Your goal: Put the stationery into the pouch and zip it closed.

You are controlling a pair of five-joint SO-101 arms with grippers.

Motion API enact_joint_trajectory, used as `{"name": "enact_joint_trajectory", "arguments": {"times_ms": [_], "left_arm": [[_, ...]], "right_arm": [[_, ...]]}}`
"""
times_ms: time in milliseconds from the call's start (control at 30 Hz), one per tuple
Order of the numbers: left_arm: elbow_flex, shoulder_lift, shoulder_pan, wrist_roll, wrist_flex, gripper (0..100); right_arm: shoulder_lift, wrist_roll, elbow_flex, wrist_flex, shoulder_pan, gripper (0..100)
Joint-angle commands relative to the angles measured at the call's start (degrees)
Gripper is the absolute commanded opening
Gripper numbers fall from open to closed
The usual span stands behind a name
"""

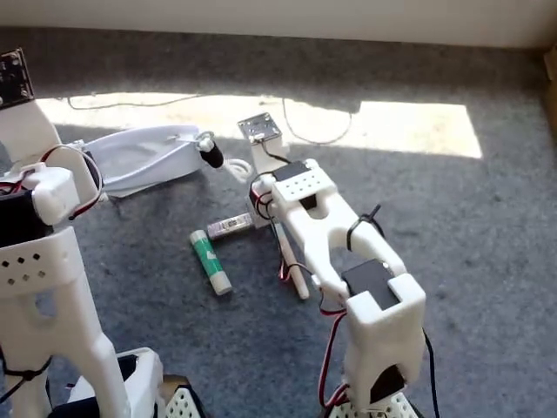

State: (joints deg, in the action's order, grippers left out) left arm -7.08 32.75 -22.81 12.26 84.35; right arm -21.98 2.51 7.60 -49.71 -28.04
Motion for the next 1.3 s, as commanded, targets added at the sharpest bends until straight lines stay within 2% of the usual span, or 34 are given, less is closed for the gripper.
{"name": "enact_joint_trajectory", "arguments": {"times_ms": [0,133,200,333,567,933,1267], "left_arm": [[0.75,0.66,-0.66,-0.35,-0.09,1],[0.75,0.66,-0.66,-0.35,-0.09,1],[0.75,0.66,-0.57,-0.35,-0.09,1],[0.75,0.66,-0.4,-0.26,-0.09,1],[1.19,0.66,6.2,0.0,-0.09,1],[1.71,0.66,14.11,2.81,-0.18,1],[6.46,0.13,17.27,5.27,0.26,1]], "right_arm": [[-1.54,-0.09,-3.65,1.27,1.89,11.4],[-3.82,1.85,-5.05,1.27,2.95,0.1],[-3.56,5.01,-4.7,1.19,4.0,1.2],[-1.36,5.63,-4.7,-0.92,5.67,0.3],[6.11,5.63,-4.7,-9.54,8.48,0.3],[15.52,5.63,3.38,-9.8,10.95,0.3],[15.96,5.63,4.79,-9.71,14.37,0.3]]}}
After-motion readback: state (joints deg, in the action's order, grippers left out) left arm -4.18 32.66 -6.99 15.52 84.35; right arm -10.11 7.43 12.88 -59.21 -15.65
